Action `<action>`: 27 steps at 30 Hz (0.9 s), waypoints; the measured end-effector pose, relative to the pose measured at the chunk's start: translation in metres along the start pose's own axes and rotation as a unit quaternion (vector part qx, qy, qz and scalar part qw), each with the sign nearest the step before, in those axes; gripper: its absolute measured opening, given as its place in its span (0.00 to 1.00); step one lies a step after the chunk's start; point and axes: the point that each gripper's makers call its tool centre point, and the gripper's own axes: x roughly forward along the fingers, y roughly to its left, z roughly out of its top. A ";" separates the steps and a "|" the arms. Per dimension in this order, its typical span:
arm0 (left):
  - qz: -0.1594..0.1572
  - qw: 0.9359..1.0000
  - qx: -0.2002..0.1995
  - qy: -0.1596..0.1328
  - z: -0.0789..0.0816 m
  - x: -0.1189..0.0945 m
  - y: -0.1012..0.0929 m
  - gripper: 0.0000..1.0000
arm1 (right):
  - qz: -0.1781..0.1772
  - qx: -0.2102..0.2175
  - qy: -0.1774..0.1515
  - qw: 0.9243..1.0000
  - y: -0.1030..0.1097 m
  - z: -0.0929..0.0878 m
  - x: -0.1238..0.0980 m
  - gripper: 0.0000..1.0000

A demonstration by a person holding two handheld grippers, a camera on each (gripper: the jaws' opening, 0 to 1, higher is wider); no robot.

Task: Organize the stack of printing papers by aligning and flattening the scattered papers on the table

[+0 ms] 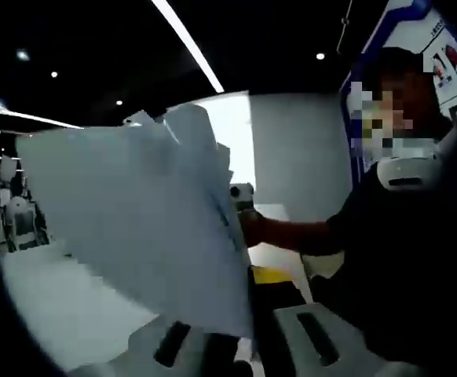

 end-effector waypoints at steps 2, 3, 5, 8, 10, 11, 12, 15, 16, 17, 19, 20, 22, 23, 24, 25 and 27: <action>0.008 1.000 0.006 0.011 0.005 0.005 0.002 0.06 | -0.025 -0.030 0.017 0.999 -0.003 0.010 -0.002 0.00; 0.011 1.000 0.011 0.017 0.009 0.008 0.003 0.06 | -0.037 -0.062 0.026 0.997 -0.007 0.018 -0.005 0.00; 0.025 0.999 0.028 0.015 0.019 0.010 0.006 0.06 | -0.048 -0.097 0.025 0.994 -0.008 0.031 -0.009 0.00; 0.042 0.998 0.044 0.005 0.032 0.011 0.011 0.06 | -0.052 -0.106 0.020 0.993 -0.006 0.042 -0.014 0.00; 0.047 0.998 0.045 -0.002 0.037 0.012 0.013 0.06 | -0.057 -0.106 0.013 0.993 -0.009 0.045 -0.018 0.00; 0.054 0.998 0.044 -0.008 0.039 0.012 0.015 0.07 | -0.062 -0.103 0.009 0.993 -0.011 0.046 -0.020 0.00; 0.059 0.998 0.037 -0.012 0.040 0.011 0.018 0.07 | -0.071 -0.098 0.001 0.993 -0.015 0.048 -0.024 0.00; 0.072 0.997 0.024 -0.023 0.040 0.006 0.024 0.08 | -0.077 -0.074 -0.030 0.994 -0.018 0.051 -0.032 0.00; 0.076 0.996 0.019 -0.031 0.040 0.003 0.026 0.08 | -0.076 -0.070 -0.036 0.994 -0.018 0.051 -0.035 0.00; 0.080 0.996 0.016 -0.038 0.040 0.002 0.027 0.08 | -0.075 -0.065 -0.039 0.994 -0.019 0.050 -0.036 0.00; 0.088 0.995 0.015 -0.055 0.043 0.000 0.029 0.09 | -0.076 -0.056 -0.049 0.994 -0.019 0.050 -0.038 0.00; 0.089 0.994 0.015 -0.060 0.043 0.000 0.029 0.09 | -0.076 -0.053 -0.052 0.994 -0.020 0.050 -0.039 0.00; 0.102 0.991 0.019 -0.080 0.048 0.000 0.031 0.11 | -0.077 -0.045 -0.061 0.994 -0.022 0.050 -0.041 0.00; 0.112 0.990 0.019 -0.089 0.050 -0.001 0.033 0.12 | -0.077 -0.042 -0.067 0.994 -0.022 0.052 -0.042 0.00; 0.121 0.988 0.017 -0.097 0.051 -0.001 0.035 0.13 | -0.078 -0.039 -0.071 0.994 -0.023 0.052 -0.043 0.00; 0.130 0.985 0.007 -0.113 0.054 -0.003 0.037 0.13 | -0.081 -0.033 -0.083 0.993 -0.024 0.055 -0.045 0.00; 0.131 0.984 0.003 -0.122 0.052 -0.002 0.038 0.14 | -0.080 -0.025 -0.093 0.992 -0.024 0.057 -0.046 0.00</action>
